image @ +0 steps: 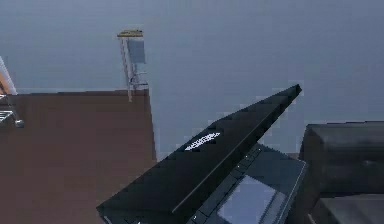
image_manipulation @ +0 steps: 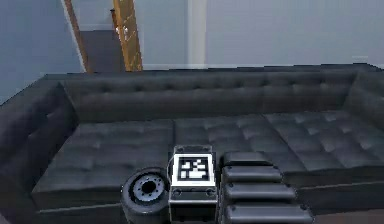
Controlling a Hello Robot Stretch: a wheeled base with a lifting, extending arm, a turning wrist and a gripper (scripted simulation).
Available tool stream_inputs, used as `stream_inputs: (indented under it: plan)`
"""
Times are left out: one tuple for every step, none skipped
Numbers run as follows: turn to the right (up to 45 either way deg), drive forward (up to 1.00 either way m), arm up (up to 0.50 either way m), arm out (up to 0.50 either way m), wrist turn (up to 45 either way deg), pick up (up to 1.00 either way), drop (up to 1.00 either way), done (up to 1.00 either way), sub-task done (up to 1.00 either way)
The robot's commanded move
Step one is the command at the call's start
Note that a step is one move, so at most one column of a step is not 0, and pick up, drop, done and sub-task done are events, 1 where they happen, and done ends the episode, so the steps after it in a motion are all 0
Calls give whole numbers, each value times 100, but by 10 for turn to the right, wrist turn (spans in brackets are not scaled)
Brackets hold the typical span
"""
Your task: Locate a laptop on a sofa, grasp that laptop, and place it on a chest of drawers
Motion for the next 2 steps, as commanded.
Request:
stream_inputs:
  plan:
    - [0,100,0,0,0,0,0,0,0]
    - [0,15,0,0,0,0,0,0,0]
